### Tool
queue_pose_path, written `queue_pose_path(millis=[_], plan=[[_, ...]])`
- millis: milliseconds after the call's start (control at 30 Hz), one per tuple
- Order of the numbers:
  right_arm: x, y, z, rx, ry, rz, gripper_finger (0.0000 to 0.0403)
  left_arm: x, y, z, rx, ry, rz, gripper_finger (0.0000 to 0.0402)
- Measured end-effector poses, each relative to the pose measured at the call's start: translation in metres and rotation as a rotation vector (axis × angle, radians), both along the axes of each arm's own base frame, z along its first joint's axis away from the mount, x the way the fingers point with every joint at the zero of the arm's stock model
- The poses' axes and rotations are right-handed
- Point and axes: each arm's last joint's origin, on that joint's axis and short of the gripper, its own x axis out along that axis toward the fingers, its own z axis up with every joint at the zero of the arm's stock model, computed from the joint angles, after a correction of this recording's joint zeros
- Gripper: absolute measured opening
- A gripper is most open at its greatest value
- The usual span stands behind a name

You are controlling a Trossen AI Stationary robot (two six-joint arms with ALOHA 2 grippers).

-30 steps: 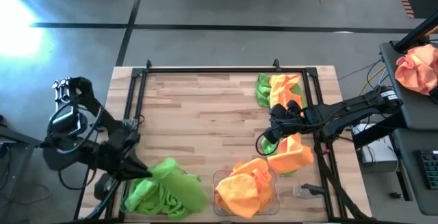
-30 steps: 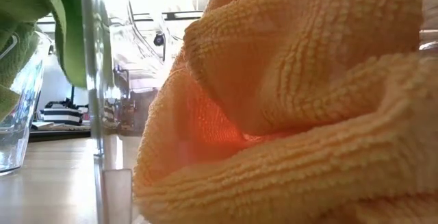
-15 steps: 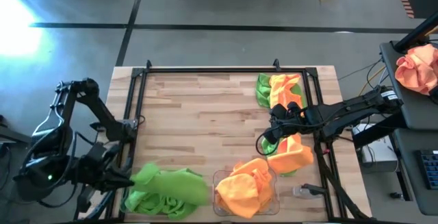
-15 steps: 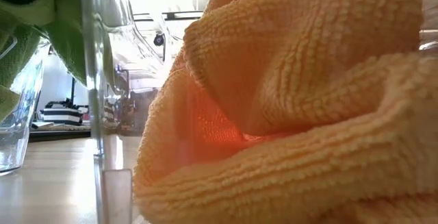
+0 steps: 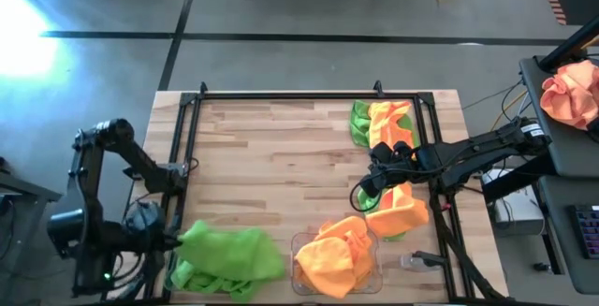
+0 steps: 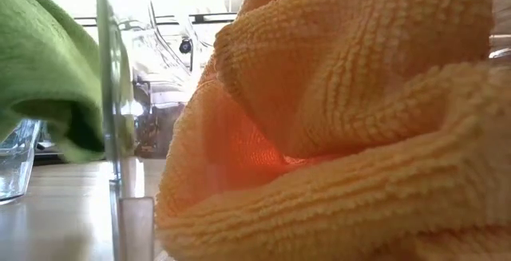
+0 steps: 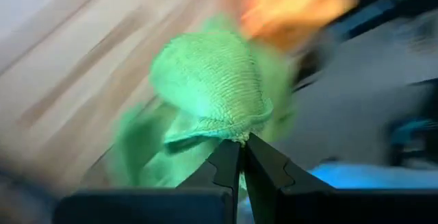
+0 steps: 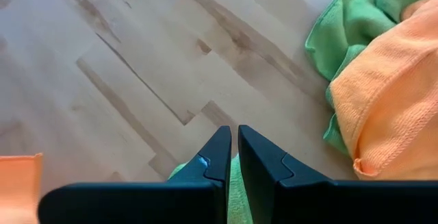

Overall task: Sort microfiber towel by color & place in baskets
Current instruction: Put the green towel into the left transparent bin

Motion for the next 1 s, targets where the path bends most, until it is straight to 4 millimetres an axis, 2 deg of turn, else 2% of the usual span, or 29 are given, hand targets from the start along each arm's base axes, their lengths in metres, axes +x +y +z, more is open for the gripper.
queue_pose_path(millis=[100,267,500,767,1000], plan=[[0.000,0.000,0.000,0.002,0.000,0.001,0.0022,-0.002,-0.007,-0.009,-0.001,0.138,0.018,0.0001],[0.000,0.000,0.000,0.001,0.000,0.001,0.0022,0.000,-0.019,-0.016,0.000,0.158,0.014,0.0001],[0.000,0.000,0.000,0.000,0.001,0.003,0.0022,0.002,-0.022,-0.019,-0.003,0.162,0.049,0.0010],[0.000,0.000,0.000,0.000,0.002,0.004,0.0022,0.008,-0.021,-0.018,-0.033,0.159,0.090,0.0067],[0.000,0.000,0.000,-0.006,0.009,0.022,0.0022,0.014,-0.029,-0.016,-0.142,0.135,0.093,0.0116]])
